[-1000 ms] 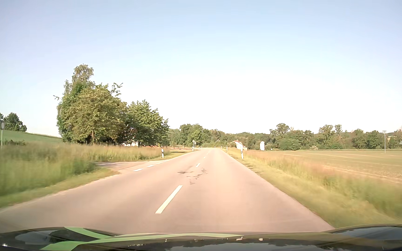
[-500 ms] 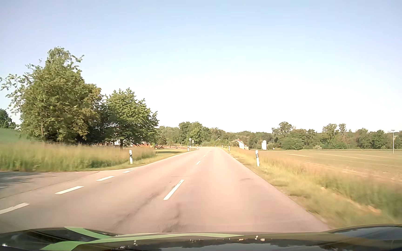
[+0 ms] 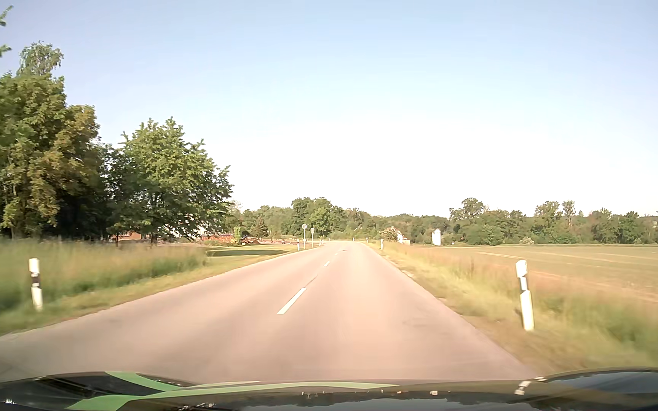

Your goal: Follow the waypoints while adhering to traffic rules and regulations

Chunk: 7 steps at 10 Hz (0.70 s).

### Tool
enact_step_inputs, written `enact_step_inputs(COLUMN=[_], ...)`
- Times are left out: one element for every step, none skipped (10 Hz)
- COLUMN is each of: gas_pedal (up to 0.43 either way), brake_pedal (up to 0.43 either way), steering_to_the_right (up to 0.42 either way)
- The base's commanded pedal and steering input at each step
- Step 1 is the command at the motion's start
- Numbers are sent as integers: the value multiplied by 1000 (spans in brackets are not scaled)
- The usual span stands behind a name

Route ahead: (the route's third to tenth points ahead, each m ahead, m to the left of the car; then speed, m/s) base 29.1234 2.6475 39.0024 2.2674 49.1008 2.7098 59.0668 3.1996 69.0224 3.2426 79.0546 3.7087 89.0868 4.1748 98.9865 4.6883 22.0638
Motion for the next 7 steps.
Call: enact_step_inputs(gas_pedal=[228, 228, 87, 0, 0, 0, 0], brake_pedal=[0, 0, 0, 0, 0, 0, 0], steering_to_the_right=[0, 1, 1, 1, 0, 0, 0])
